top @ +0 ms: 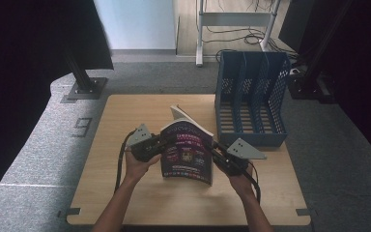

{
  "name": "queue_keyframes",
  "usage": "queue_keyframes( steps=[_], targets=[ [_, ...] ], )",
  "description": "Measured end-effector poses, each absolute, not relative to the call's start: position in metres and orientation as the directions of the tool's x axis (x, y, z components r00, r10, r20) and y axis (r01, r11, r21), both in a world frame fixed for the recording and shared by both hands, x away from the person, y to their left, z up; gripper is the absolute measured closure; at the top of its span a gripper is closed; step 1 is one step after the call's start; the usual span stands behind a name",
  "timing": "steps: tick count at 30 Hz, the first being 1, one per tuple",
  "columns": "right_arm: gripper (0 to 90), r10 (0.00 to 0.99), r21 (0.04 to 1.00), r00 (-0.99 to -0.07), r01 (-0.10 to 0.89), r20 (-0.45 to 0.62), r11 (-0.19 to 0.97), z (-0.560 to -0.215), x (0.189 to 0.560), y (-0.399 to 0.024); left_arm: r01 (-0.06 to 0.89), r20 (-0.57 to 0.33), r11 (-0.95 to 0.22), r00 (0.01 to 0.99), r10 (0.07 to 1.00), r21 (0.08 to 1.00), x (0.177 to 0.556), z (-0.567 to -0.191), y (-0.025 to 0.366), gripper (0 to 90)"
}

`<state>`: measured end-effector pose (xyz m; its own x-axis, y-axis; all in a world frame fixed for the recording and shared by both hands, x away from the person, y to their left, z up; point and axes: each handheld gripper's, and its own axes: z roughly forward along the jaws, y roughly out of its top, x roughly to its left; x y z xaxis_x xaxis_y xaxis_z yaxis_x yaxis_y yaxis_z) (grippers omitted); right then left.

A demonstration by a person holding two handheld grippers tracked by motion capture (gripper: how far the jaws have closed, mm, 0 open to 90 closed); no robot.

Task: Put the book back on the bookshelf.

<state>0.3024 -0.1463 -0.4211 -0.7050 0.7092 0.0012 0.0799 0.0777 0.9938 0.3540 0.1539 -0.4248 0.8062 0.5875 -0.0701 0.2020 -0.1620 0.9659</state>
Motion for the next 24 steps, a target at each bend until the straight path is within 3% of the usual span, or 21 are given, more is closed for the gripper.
queue_keyframes(
  steps=[14,24],
  targets=[
    [81.1,0.709,0.994,-0.706,0.082,0.007,0.072,-0.422,0.301,-0.148,0.215,-0.063,-0.176,0.783,0.618,0.961,0.357,-0.428,0.151,66.9],
    [81.2,0.709,0.994,-0.706,0.081,0.006,0.072,-0.423,0.301,-0.148,0.238,-0.056,-0.187,0.745,0.664,0.953,0.365,-0.431,0.151,50.9]
  ],
)
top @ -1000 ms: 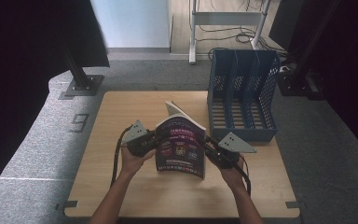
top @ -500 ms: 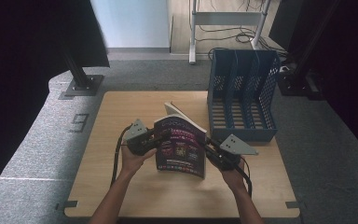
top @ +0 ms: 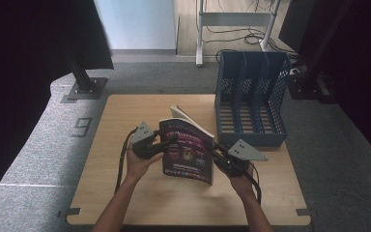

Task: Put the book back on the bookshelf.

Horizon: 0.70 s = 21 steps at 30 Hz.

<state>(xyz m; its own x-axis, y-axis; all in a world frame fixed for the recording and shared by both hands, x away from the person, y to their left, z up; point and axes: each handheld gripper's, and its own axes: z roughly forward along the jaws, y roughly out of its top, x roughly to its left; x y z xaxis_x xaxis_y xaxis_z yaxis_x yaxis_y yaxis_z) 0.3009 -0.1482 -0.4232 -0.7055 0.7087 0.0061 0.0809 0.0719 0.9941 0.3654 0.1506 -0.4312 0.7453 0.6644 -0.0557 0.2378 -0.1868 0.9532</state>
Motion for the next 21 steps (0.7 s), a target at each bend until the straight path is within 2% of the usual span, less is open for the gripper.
queue_keyframes(
  steps=[11,21],
  targets=[
    [81.3,0.705,0.994,-0.709,0.077,0.001,0.076,-0.424,0.301,-0.148,0.255,-0.067,-0.189,0.742,0.667,0.948,0.378,-0.433,0.149,37.6],
    [81.4,0.699,0.994,-0.715,0.073,0.0,0.075,-0.424,0.3,-0.149,0.274,-0.088,-0.193,0.759,0.645,0.942,0.387,-0.427,0.146,33.1]
  ],
)
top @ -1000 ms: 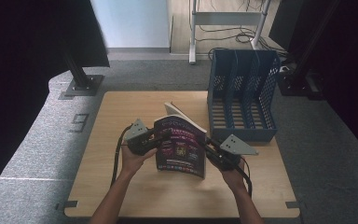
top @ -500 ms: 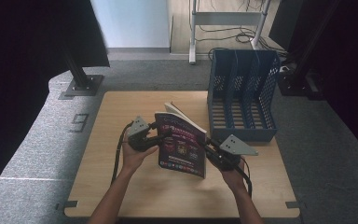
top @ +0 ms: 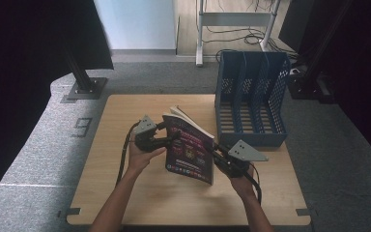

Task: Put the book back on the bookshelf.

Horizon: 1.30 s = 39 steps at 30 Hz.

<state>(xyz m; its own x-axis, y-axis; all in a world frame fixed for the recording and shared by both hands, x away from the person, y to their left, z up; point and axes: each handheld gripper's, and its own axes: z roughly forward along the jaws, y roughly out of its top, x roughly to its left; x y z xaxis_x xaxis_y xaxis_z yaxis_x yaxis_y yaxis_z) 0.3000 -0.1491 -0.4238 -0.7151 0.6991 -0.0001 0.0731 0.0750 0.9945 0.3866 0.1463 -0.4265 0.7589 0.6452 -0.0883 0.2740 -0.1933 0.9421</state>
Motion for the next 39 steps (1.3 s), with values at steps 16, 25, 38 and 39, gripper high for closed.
queue_keyframes(
  steps=[16,25,38,39],
  targets=[
    [81.2,0.688,0.994,-0.725,0.062,-0.016,0.088,-0.423,0.299,-0.148,0.293,-0.108,-0.195,0.766,0.633,0.936,0.389,-0.424,0.147,37.1],
    [80.3,0.68,0.992,-0.733,0.062,-0.028,0.107,-0.422,0.3,-0.148,0.294,-0.107,-0.199,0.768,0.632,0.935,0.387,-0.423,0.149,45.3],
    [79.4,0.684,0.99,-0.728,0.056,-0.046,0.126,-0.42,0.299,-0.149,0.266,-0.108,-0.175,0.786,0.609,0.948,0.379,-0.419,0.155,79.8],
    [79.4,0.681,0.99,-0.731,0.052,-0.05,0.128,-0.42,0.298,-0.149,0.264,-0.11,-0.171,0.788,0.606,0.949,0.379,-0.419,0.156,78.8]
  ],
)
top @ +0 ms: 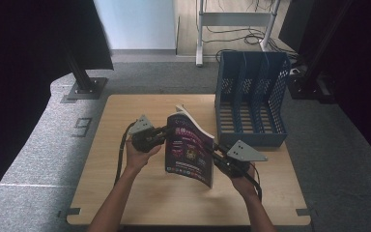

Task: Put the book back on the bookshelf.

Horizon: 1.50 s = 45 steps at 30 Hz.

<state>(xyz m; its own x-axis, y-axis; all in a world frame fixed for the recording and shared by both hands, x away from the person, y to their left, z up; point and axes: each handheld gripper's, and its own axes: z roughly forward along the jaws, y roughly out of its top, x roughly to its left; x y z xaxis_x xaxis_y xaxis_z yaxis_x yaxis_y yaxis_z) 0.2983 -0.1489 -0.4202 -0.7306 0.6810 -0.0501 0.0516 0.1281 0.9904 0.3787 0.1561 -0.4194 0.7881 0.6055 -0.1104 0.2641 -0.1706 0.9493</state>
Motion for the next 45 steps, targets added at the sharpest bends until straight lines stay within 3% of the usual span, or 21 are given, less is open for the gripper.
queue_keyframes(
  steps=[4,10,12,17,22,29,40,45],
  targets=[
    [79.5,0.67,0.99,-0.74,0.04,-0.06,0.133,-0.419,0.297,-0.148,0.268,-0.135,-0.147,0.799,0.586,0.952,0.379,-0.423,0.16,64.7],
    [80.3,0.649,0.989,-0.757,0.02,-0.081,0.146,-0.418,0.294,-0.143,0.254,-0.115,-0.152,0.791,0.601,0.955,0.378,-0.428,0.163,51.5],
    [80.5,0.642,0.988,-0.762,0.014,-0.087,0.151,-0.418,0.294,-0.142,0.252,-0.116,-0.145,0.788,0.604,0.957,0.378,-0.43,0.166,54.4],
    [79.4,0.649,0.988,-0.757,0.033,-0.073,0.15,-0.418,0.297,-0.142,0.256,-0.133,-0.128,0.793,0.595,0.958,0.376,-0.43,0.173,75.5],
    [79.1,0.652,0.987,-0.755,0.041,-0.071,0.155,-0.416,0.298,-0.141,0.251,-0.134,-0.124,0.802,0.582,0.96,0.373,-0.428,0.175,84.1],
    [80.5,0.657,0.987,-0.75,0.039,-0.074,0.156,-0.416,0.298,-0.142,0.252,-0.134,-0.122,0.796,0.59,0.96,0.374,-0.43,0.174,74.8],
    [80.4,0.655,0.988,-0.752,0.036,-0.074,0.153,-0.417,0.297,-0.142,0.252,-0.137,-0.119,0.8,0.584,0.96,0.374,-0.429,0.175,80.6],
    [80.5,0.651,0.988,-0.756,0.04,-0.07,0.152,-0.416,0.297,-0.143,0.253,-0.138,-0.123,0.804,0.579,0.96,0.375,-0.431,0.174,69.7]
  ],
)
